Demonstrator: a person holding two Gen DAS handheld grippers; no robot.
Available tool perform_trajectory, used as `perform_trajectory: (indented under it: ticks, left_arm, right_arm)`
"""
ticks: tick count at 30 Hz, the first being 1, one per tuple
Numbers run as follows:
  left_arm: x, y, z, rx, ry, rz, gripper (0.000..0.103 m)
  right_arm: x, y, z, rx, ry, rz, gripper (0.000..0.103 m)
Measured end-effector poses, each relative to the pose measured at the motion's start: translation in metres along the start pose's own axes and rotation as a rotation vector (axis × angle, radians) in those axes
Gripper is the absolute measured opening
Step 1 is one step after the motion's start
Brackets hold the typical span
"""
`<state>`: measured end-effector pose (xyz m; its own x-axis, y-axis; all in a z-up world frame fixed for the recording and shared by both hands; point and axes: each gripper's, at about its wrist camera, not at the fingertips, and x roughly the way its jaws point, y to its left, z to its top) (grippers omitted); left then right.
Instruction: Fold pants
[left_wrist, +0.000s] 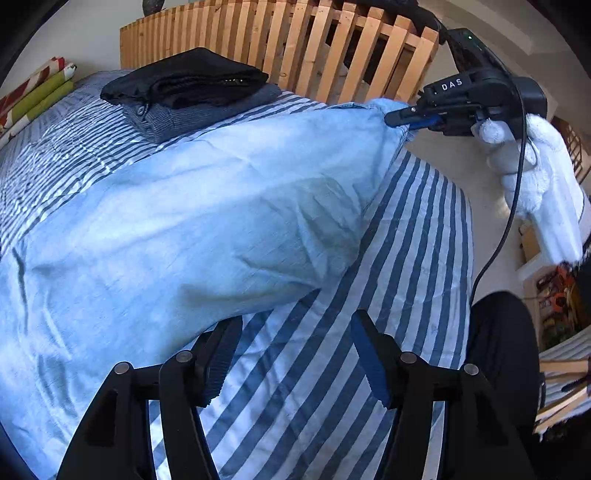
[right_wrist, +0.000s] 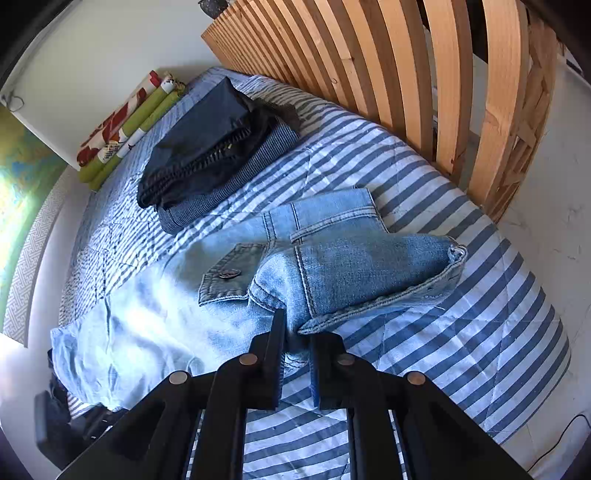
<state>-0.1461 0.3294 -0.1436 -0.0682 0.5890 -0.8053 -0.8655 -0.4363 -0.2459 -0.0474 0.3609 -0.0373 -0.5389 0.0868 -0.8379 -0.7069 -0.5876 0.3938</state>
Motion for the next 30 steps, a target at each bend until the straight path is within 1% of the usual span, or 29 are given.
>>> perform_trajectory:
  ticks: [2, 3, 5, 7, 8, 9, 10, 11, 13, 15, 17, 18, 21, 23, 25, 26, 27, 28, 29, 30]
  left_arm:
    - [0.013, -0.007, 0.009, -0.047, -0.022, -0.069, 0.081]
    - [0.022, -0.012, 0.014, -0.051, -0.027, -0.066, 0.081]
    - [0.044, -0.018, 0.020, -0.050, 0.004, -0.026, 0.079]
    - [0.068, -0.026, 0.021, -0.024, 0.058, -0.002, 0.055]
    - [0.073, -0.032, 0.020, 0.020, 0.051, 0.059, 0.040]
    - [0.073, -0.036, 0.019, 0.055, 0.047, 0.087, 0.022]
    - [0.073, -0.035, 0.020, 0.061, 0.064, 0.075, 0.015]
    - [0.070, -0.032, 0.020, 0.048, 0.078, 0.050, 0.011]
    - [0.063, -0.025, 0.020, 0.021, 0.095, 0.004, 0.009]
    - [0.054, -0.020, 0.023, 0.020, 0.098, -0.017, 0.009]
    - [0.043, -0.019, 0.029, 0.017, 0.102, -0.038, 0.009]
    - [0.039, -0.018, 0.031, 0.007, 0.103, -0.054, 0.009]
    - [0.024, -0.016, 0.040, 0.000, 0.102, -0.082, 0.008]
    - [0.011, -0.015, 0.046, 0.012, 0.106, -0.102, 0.008]
    - [-0.001, -0.020, 0.045, 0.040, 0.116, -0.094, 0.008]
    - [-0.006, -0.024, 0.046, 0.055, 0.121, -0.089, 0.008]
    - [-0.010, -0.026, 0.045, 0.065, 0.126, -0.090, 0.008]
    - [-0.013, -0.028, 0.044, 0.069, 0.128, -0.090, 0.008]
    - [-0.016, -0.030, 0.042, 0.067, 0.126, -0.095, 0.008]
    - [-0.018, -0.032, 0.041, 0.059, 0.124, -0.107, 0.008]
  right_arm:
    - [-0.003, 0.001, 0.000, -0.012, 0.000, 0.006, 0.010]
    - [-0.001, 0.001, -0.001, -0.013, 0.006, 0.005, 0.012]
    - [0.004, -0.002, -0.008, -0.014, 0.038, -0.010, 0.014]
    - [0.010, -0.011, -0.017, -0.010, 0.078, 0.006, 0.016]
    - [0.011, -0.018, -0.022, 0.005, 0.095, 0.030, 0.017]
    - [0.011, -0.026, -0.027, 0.030, 0.109, 0.052, 0.021]
    - [0.009, -0.034, -0.031, 0.053, 0.114, 0.069, 0.024]
    - [0.006, -0.044, -0.035, 0.072, 0.109, 0.082, 0.028]
    - [-0.004, -0.061, -0.040, 0.102, 0.076, 0.084, 0.033]
    - [-0.007, -0.079, -0.044, 0.159, 0.050, 0.103, 0.051]
    - [-0.002, -0.095, -0.045, 0.221, 0.039, 0.092, 0.052]
    - [0.004, -0.102, -0.045, 0.254, 0.053, 0.094, 0.052]
    - [0.026, -0.112, -0.044, 0.345, 0.102, 0.168, 0.052]
    - [0.036, -0.111, -0.042, 0.382, 0.111, 0.223, 0.052]
    - [0.041, -0.105, -0.037, 0.392, 0.094, 0.240, 0.052]
    - [0.041, -0.100, -0.034, 0.377, 0.078, 0.231, 0.041]
    - [0.041, -0.094, -0.030, 0.350, 0.074, 0.210, 0.021]
    - [0.038, -0.087, -0.027, 0.319, 0.067, 0.173, 0.019]
    - [0.032, -0.080, -0.023, 0.283, 0.046, 0.135, 0.014]
    - [0.022, -0.072, -0.020, 0.235, 0.011, 0.095, 0.012]
